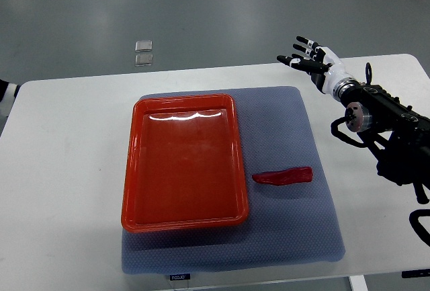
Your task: Place red pepper on red tray
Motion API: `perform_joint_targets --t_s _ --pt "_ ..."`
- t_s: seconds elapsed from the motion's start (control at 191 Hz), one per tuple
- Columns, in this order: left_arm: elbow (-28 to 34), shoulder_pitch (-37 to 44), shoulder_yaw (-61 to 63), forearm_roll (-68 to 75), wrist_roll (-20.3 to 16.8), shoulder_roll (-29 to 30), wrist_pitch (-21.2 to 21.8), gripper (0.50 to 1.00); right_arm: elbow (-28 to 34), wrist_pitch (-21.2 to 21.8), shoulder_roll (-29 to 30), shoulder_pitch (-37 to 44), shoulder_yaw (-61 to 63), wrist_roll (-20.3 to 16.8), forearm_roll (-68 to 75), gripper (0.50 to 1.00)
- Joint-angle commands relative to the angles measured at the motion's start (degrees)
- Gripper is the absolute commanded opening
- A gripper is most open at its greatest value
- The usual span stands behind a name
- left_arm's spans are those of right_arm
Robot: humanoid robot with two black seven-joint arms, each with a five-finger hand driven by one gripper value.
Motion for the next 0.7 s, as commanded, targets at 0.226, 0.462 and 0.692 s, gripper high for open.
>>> perform_joint_targets --t_s 0.226,0.462,0.692 --pt "-0.49 0.09 0.15 -0.08 -0.01 0.0 -0.08 1.0 0.0 0.0 0.0 0.07 0.0 0.0 0.0 0.913" --pt "-0.32 0.0 0.07 0.01 -0.01 0.0 -0.08 1.0 0.0 0.09 -0.18 0.33 0.0 0.0 0.09 0.915" --pt "-0.4 0.0 -0.02 0.01 -0.01 0.0 -0.08 1.0 0.09 0.27 -0.35 0.33 0.0 0.0 0.0 0.915"
